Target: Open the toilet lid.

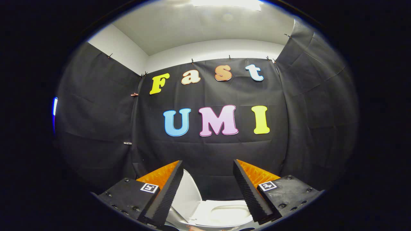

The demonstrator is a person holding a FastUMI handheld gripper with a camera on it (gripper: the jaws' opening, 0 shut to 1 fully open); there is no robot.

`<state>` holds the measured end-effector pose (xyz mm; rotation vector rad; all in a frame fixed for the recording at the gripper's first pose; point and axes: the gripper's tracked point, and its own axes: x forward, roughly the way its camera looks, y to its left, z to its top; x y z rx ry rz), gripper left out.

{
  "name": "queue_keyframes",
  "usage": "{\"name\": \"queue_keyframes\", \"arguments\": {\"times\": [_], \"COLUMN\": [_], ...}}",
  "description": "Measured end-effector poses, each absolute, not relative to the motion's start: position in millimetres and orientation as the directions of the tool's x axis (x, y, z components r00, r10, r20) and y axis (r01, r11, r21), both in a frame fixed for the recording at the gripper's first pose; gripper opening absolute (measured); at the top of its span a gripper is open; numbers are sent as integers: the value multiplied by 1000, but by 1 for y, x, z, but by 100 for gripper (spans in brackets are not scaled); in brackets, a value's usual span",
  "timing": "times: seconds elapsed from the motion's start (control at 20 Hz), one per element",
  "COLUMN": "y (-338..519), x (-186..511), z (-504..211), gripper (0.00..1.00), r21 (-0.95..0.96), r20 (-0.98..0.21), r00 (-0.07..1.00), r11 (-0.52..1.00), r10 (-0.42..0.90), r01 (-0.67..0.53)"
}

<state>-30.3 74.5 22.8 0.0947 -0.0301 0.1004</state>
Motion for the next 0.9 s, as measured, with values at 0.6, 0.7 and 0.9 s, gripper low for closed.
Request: {"name": "queue_keyframes", "arguments": {"times": [0.6, 0.7, 0.9], "y": [68, 66, 69], "x": [-13, -10, -8], "z": [11, 9, 6], "gripper": [97, 97, 97], "r21": [130, 113, 90], "r20": [31, 28, 23], "r00": [995, 995, 995], "r11": [986, 989, 991], "r10": [99, 93, 96], "r01": [-102, -96, -98]}}
